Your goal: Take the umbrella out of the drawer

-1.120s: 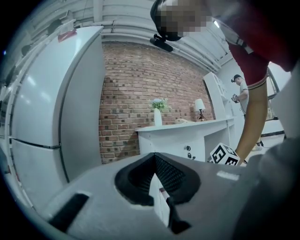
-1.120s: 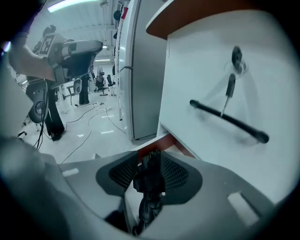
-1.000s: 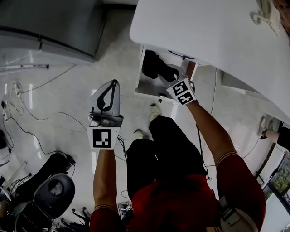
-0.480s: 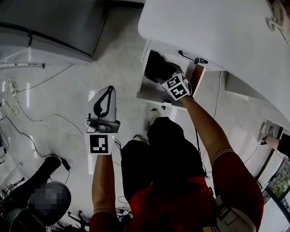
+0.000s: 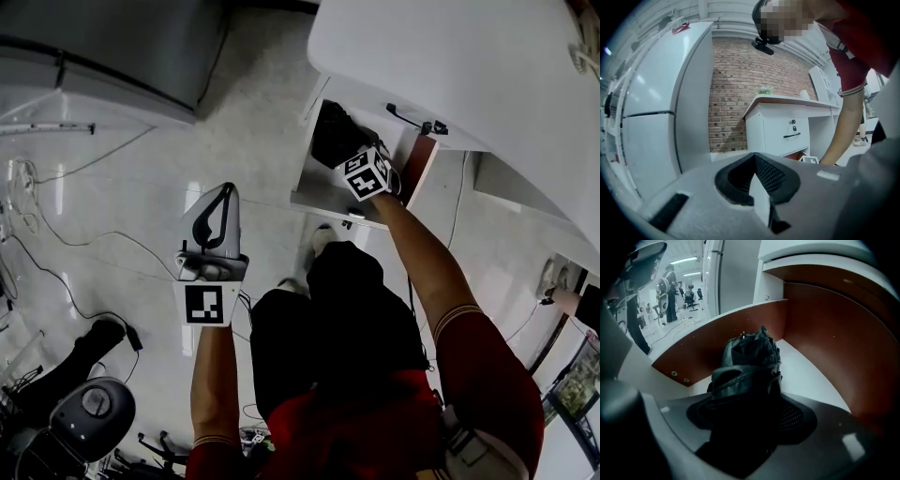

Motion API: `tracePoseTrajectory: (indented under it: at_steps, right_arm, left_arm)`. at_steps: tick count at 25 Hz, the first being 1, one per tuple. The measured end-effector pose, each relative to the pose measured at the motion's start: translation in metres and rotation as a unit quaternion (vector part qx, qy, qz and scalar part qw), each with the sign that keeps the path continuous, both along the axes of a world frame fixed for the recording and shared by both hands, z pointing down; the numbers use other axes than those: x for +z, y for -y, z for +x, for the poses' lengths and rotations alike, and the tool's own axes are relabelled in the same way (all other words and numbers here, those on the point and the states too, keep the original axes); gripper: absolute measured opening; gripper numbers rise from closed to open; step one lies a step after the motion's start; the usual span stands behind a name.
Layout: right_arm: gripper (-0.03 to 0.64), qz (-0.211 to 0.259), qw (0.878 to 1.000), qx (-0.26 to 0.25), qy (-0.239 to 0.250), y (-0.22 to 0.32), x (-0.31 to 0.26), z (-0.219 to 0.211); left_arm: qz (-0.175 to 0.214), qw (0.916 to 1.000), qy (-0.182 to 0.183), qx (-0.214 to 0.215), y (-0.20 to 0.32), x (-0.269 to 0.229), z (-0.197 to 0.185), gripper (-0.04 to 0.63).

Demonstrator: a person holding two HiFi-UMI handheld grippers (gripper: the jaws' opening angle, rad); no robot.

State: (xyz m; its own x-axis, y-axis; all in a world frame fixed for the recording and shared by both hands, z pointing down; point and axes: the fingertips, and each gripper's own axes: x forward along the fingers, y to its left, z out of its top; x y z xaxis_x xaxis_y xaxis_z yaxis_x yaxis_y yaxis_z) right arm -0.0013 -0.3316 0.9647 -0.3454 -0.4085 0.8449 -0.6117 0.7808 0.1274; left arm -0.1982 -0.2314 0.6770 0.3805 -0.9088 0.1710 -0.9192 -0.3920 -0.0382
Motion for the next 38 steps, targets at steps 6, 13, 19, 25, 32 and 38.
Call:
tracePoseTrajectory:
  at_steps: [6,13,19,25,32,38]
  right_arm:
    - [0.252,0.001,1.0,0.003,0.006,0.001,-0.011,0.002]
    - [0.245,0.026,0.999,-0.015,0.012,-0.01,-0.056,-0.001]
    - [0.245,0.049,0.997,-0.054,0.017,-0.026,-0.116,-0.015]
    - [0.245,0.064,0.994,-0.075,0.036,-0.046,-0.184,-0.028]
    - [0.244,0.086,0.987,-0.086,0.103,-0.072,-0.298,-0.044]
    - [0.244,0.111,0.973,-0.063,0.193,-0.094,-0.415,-0.058]
  left_arm:
    - [-0.013,0.9999,-0.001,-0.003,-0.005,0.0,-0.002,0.006]
    - [-0.026,0.9996,-0.006,-0.006,-0.012,-0.027,-0.002,0.006]
    - [-0.031,0.9994,-0.015,-0.003,-0.02,-0.065,0.002,0.006]
    - [-0.037,0.9989,-0.03,-0.002,-0.031,-0.106,0.006,0.006]
    - [-0.033,0.999,-0.03,0.006,-0.048,-0.167,0.011,0.005]
    - [-0.017,0.9992,-0.034,0.01,-0.061,-0.225,0.01,0.006]
